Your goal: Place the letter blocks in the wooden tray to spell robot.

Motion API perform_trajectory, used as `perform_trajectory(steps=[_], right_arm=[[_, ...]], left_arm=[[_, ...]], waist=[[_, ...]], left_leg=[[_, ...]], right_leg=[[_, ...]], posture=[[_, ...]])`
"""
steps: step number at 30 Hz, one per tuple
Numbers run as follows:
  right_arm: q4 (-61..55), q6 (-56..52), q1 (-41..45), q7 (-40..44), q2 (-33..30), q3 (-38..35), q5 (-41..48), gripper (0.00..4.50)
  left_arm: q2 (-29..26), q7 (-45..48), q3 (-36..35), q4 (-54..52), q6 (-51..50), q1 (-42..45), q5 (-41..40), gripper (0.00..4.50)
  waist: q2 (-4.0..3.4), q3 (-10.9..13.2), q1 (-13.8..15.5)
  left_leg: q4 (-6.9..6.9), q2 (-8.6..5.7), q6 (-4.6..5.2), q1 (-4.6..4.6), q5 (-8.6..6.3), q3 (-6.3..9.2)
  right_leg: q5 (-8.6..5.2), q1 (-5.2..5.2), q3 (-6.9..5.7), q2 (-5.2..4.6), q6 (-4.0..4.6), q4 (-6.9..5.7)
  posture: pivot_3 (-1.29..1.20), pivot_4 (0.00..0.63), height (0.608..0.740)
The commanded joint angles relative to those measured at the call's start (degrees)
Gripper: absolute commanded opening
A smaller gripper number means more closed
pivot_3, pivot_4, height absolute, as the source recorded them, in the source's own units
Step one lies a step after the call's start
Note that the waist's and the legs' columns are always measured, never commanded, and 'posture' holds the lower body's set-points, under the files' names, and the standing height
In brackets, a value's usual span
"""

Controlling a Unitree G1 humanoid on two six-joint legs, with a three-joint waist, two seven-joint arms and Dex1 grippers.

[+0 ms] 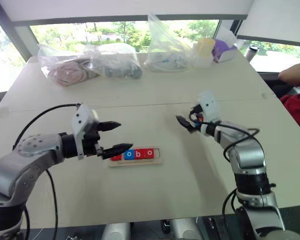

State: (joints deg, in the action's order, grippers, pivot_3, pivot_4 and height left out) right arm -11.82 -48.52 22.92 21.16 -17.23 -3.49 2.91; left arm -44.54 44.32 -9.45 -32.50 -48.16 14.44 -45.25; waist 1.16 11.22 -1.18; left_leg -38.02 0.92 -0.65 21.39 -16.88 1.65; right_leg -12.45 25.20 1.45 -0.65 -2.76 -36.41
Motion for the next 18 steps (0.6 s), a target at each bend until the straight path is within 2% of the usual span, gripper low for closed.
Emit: perform_trajectory(steps=[1, 7, 12, 15, 18], right_arm=[[-3.4, -0.2, -0.9, -6.9, 2.9, -0.1, -2.1, 4.48], [0.3, 0.5, -0.7, -15.1, 5.7, 0.4, -5.5, 4.48], [2.8, -3.6, -0.2, -19.4, 10.7, -4.8, -2.6, 4.48], [2.8, -3.9, 0.2, -19.5, 12.2, -4.6, -1.7, 3.64], [3.4, -3.5, 0.9, -20.0, 12.2, -3.8, -2.0, 2.25]], left_arm=[[0.2, 0.3, 3.0, 0.3, 1.4, 2.0, 1.4, 4.50], [1.2, 2.1, 5.0, 3.9, 2.9, 4.7, 2.5, 4.50], [-0.5, 4.1, 6.4, 5.3, 4.5, 3.9, 5.3, 4.50], [-0.3, 4.5, 6.9, 5.6, 5.0, 3.7, 6.1, 4.50], [-0.1, 4.9, 7.8, 5.8, 5.6, 3.4, 7.1, 4.50]], waist=[[-0.04, 0.0, -0.3], [-0.02, 0.0, -1.1], [-0.03, 0.0, -1.4], [-0.03, 0.0, -1.3], [-0.03, 0.0, -1.2]], left_leg=[[0.00, 0.01, 0.00, -0.03, 0.00, -0.02], [-0.03, -0.01, -0.09, -0.06, 0.07, 0.00], [-0.03, -0.02, -0.09, -0.05, 0.07, 0.00], [-0.02, -0.01, -0.09, -0.05, 0.07, 0.02], [-0.03, -0.03, -0.09, -0.05, 0.07, 0.02]], right_leg=[[0.01, 0.02, 0.01, 0.04, 0.01, -0.03], [-0.08, 0.02, 0.02, 0.06, 0.18, -0.15], [0.00, 0.03, 0.02, 0.06, 0.03, -0.16], [0.00, 0.02, 0.01, 0.06, 0.04, -0.16], [-0.09, 0.00, 0.01, 0.02, 0.18, -0.16]], posture=[[0.00, 0.150, 0.740], [0.00, 0.150, 0.740], [0.00, 0.150, 0.740], [0.00, 0.150, 0.740], [0.00, 0.150, 0.740]])
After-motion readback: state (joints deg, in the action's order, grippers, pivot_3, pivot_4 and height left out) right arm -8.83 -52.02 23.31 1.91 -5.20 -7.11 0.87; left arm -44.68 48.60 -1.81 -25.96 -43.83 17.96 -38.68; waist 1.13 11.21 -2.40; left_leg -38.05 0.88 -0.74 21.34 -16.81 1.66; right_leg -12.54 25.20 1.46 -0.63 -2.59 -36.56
